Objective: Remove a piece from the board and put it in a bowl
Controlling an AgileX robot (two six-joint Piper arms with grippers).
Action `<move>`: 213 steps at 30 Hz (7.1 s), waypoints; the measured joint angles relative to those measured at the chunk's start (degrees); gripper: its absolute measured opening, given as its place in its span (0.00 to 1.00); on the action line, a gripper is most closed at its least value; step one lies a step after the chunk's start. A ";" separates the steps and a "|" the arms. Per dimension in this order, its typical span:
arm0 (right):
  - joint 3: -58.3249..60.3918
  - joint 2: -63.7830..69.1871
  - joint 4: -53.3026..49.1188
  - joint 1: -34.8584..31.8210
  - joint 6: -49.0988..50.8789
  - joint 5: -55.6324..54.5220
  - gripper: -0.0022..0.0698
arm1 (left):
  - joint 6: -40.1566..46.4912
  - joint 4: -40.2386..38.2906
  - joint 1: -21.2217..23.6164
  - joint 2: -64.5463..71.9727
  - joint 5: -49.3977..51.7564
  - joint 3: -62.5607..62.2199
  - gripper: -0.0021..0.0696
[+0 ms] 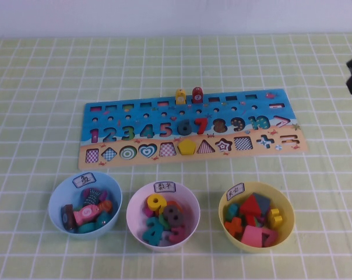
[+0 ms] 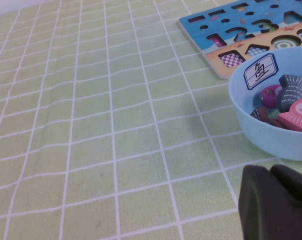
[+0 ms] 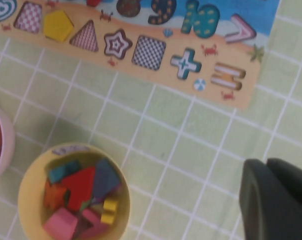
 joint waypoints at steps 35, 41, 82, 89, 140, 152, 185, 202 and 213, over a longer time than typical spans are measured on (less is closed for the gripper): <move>-48.58 47.83 -5.64 19.05 5.47 -13.50 0.58 | 0.00 0.00 0.00 0.00 0.00 0.00 0.02; -48.58 50.05 -4.62 19.05 5.97 -18.80 0.59 | 0.00 0.00 0.00 0.00 0.00 0.00 0.02; -48.58 57.73 -4.36 19.05 8.82 -27.09 0.51 | 0.00 0.00 0.00 0.00 0.00 0.00 0.02; -48.58 57.73 -4.25 19.05 8.82 -27.26 0.50 | 0.00 0.00 0.00 0.00 0.00 0.00 0.02; -51.86 53.17 -8.67 19.05 8.93 -13.29 0.01 | 0.00 0.00 0.00 0.00 0.00 0.00 0.02; -51.86 53.17 -6.55 19.05 8.26 -13.26 0.68 | 0.00 0.00 0.00 0.00 0.00 0.00 0.02; -52.08 61.56 7.67 16.94 -10.55 -21.96 0.79 | 0.00 0.00 0.00 0.00 0.00 0.00 0.02; -52.21 61.68 7.70 16.81 -10.55 -22.27 0.54 | 0.00 0.00 0.00 0.00 0.00 0.00 0.02; -52.21 58.06 5.62 16.13 -10.55 -14.05 0.54 | 0.00 0.00 0.00 0.00 0.00 0.00 0.02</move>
